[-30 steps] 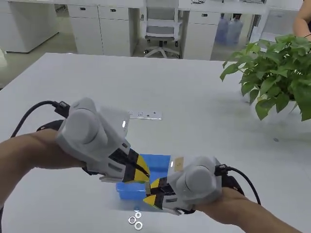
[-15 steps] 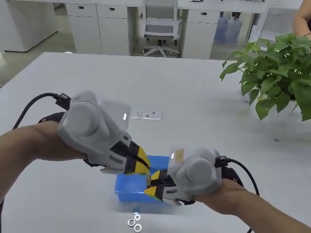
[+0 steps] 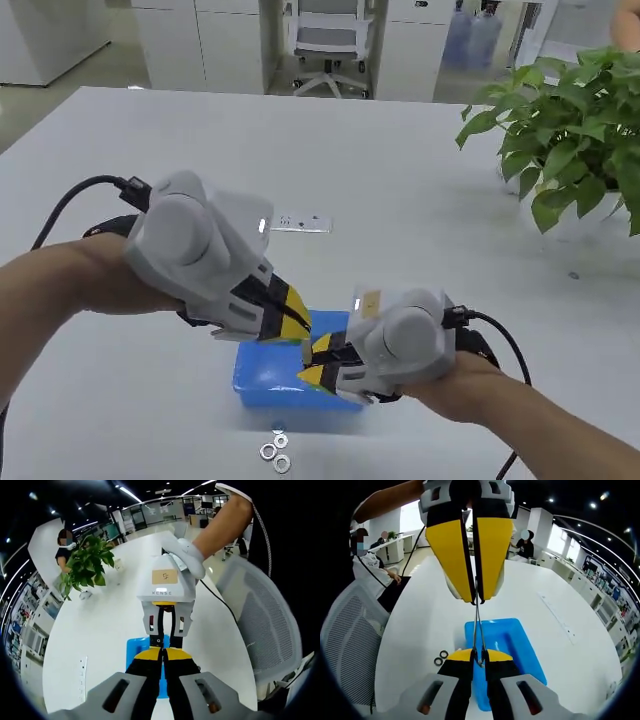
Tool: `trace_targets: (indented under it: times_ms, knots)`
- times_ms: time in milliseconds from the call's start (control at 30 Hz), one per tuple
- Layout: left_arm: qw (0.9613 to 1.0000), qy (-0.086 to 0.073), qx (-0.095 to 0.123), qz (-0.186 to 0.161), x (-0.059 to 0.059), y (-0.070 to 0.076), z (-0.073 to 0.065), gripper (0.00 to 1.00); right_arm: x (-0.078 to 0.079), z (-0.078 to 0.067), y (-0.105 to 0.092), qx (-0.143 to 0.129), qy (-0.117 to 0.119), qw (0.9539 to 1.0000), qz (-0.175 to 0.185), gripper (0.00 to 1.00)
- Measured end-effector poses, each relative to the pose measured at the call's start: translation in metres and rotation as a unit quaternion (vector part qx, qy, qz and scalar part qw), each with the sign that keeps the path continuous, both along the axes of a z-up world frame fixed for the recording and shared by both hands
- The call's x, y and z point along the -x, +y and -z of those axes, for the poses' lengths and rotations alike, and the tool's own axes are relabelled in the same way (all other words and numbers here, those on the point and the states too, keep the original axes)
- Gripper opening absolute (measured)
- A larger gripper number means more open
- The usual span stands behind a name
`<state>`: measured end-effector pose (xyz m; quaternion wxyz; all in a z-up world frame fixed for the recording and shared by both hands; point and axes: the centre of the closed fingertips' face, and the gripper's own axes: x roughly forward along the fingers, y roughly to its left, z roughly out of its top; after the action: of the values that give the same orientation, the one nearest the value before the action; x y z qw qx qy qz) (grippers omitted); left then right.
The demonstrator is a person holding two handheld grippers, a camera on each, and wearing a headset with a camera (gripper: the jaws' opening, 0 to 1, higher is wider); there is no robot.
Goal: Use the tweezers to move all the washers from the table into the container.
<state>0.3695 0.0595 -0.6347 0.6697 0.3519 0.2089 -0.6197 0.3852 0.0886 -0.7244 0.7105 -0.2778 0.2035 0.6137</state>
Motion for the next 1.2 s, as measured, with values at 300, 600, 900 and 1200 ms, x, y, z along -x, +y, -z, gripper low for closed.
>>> trace_targets:
  times_ms: [300,600,900,1200]
  knots:
    - [1.0000,0.003,-0.002,-0.006,-0.011,0.002,0.013,0.05,-0.010,0.013,0.002,0.001,0.007,1.0000,-0.001,0.10]
    - [0.9998,0.012,-0.002,-0.013,-0.024,0.007,0.029,0.05,-0.020,0.028,0.005,0.007,0.016,0.9998,-0.002,0.10]
    - [0.9997,0.018,-0.007,-0.017,-0.036,0.011,0.043,0.05,-0.030,0.043,0.009,0.012,0.029,0.9995,-0.003,0.10]
    - [0.9993,0.030,-0.014,-0.020,-0.042,0.013,0.056,0.05,-0.034,0.058,0.011,0.025,0.037,0.9990,-0.010,0.10]
